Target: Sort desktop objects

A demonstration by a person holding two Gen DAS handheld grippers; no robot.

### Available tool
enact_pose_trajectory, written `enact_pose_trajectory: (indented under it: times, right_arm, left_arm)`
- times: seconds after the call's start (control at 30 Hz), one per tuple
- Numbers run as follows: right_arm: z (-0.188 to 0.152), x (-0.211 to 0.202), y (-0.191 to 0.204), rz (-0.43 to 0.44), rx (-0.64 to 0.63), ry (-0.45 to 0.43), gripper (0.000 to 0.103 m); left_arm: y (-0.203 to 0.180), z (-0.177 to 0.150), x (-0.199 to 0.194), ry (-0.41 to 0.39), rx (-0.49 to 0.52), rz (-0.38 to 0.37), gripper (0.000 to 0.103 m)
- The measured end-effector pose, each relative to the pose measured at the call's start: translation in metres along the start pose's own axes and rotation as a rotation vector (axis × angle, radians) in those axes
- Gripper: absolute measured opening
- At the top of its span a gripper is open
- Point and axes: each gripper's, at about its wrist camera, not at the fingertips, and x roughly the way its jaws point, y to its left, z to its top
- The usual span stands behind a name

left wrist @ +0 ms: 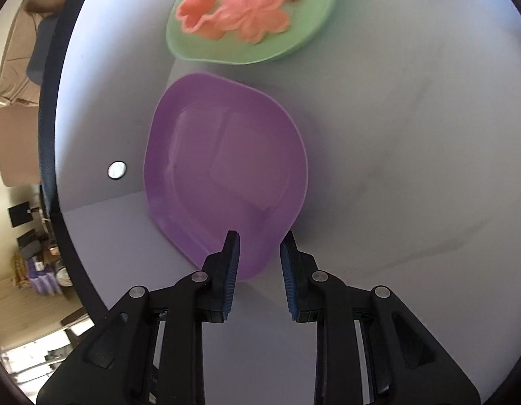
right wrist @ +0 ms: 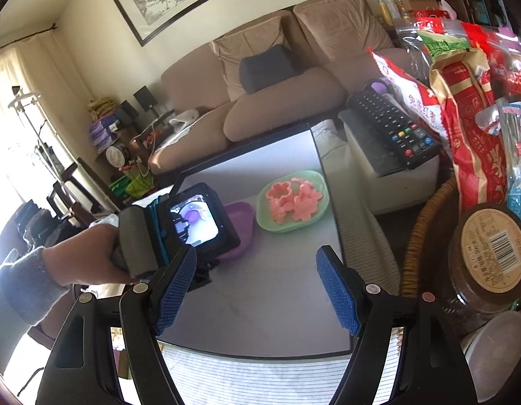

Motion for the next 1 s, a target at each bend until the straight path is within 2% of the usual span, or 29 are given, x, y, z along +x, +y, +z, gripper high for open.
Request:
enact_pose_trajectory:
  times: [0.17, 0.2, 0.27, 0.33, 0.4, 0.47, 0.6, 0.7, 0.8, 0.87, 0.93, 1.0]
  right_arm:
    - [-0.001, 0.003, -0.008, -0.02, 0.032, 0.006, 0.077]
    - [-0.002, 0.004, -0.009, -0.02, 0.036, 0.009, 0.077]
    - [-0.002, 0.005, -0.009, -0.02, 0.039, 0.012, 0.077]
    - [-0.003, 0.005, -0.009, -0.023, 0.045, 0.012, 0.077]
    - [-0.002, 0.004, -0.011, -0.011, 0.06, 0.009, 0.077]
    - [-0.003, 0.003, -0.011, -0.009, 0.066, 0.005, 0.077]
    - [-0.004, 0.002, -0.01, -0.016, 0.072, 0.005, 0.077]
    - [-0.004, 0.003, -0.008, -0.022, 0.086, 0.0, 0.077]
    - [-0.004, 0.003, -0.005, -0.022, 0.078, -0.001, 0.077]
    - [-0.004, 0.002, -0.007, -0.027, 0.083, -0.002, 0.077]
    - [-0.004, 0.002, -0.011, -0.03, 0.098, -0.001, 0.077]
    - [-0.004, 0.001, -0.014, -0.034, 0.109, -0.004, 0.077]
  left_arm:
    - [0.026, 0.007, -0.007, -0.043, -0.012, -0.009, 0.026]
    - [0.033, 0.007, -0.008, -0.039, -0.037, -0.061, 0.026]
    - [0.046, 0.002, -0.014, -0.025, -0.085, -0.235, 0.03]
    - [0.054, -0.005, -0.022, -0.023, -0.106, -0.314, 0.036]
    - [0.066, -0.011, -0.029, -0.031, -0.153, -0.341, 0.036]
    - [0.082, -0.016, -0.039, -0.08, -0.24, -0.361, 0.038]
    - [0.11, -0.023, -0.05, -0.187, -0.432, -0.463, 0.051]
    - [0.123, -0.023, -0.056, -0.251, -0.544, -0.56, 0.051]
    - [0.112, -0.026, -0.052, -0.282, -0.604, -0.664, 0.06]
    - [0.116, -0.022, -0.044, -0.271, -0.635, -0.728, 0.06]
    - [0.089, -0.021, -0.056, -0.259, -0.635, -0.781, 0.06]
    - [0.078, -0.024, -0.049, -0.239, -0.586, -0.748, 0.06]
